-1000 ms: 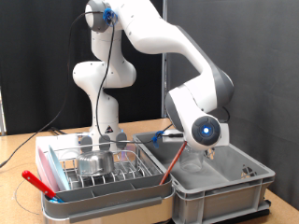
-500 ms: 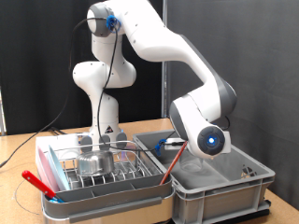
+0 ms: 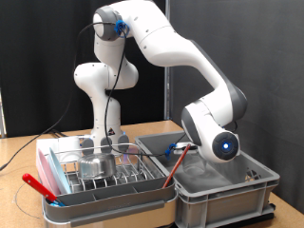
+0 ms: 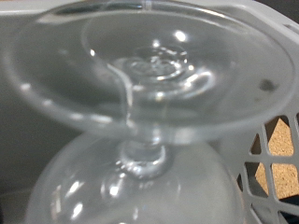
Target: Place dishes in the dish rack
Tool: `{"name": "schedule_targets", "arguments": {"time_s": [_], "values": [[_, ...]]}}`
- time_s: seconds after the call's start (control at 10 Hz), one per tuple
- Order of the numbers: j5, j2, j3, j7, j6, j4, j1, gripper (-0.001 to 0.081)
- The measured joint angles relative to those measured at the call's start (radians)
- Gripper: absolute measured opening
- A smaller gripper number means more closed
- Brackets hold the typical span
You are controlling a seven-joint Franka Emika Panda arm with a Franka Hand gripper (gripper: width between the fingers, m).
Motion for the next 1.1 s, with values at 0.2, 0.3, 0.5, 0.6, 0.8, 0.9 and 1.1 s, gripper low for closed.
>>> {"name": "schedule_targets", "arguments": {"time_s": [0.2, 0.3, 0.5, 0.6, 0.8, 0.9, 1.1], "values": [[0.0, 0.001, 0.003, 0.0, 0.007, -0.007, 0.013, 0.0808], [0.0, 0.001, 0.003, 0.0, 0.007, -0.008, 0.015, 0.0808], [0.002, 0.005, 0.003, 0.006, -0.023, -0.008, 0.015, 0.0808], [0.004, 0.012, 0.003, 0.012, -0.047, -0.006, 0.015, 0.0808], [0.003, 0.022, 0.0, 0.028, -0.081, -0.004, 0.015, 0.0808], [-0.001, 0.025, -0.002, 0.048, -0.083, -0.006, 0.015, 0.0808], [-0.007, 0.04, -0.004, 0.072, -0.079, -0.008, 0.016, 0.0808]]}}
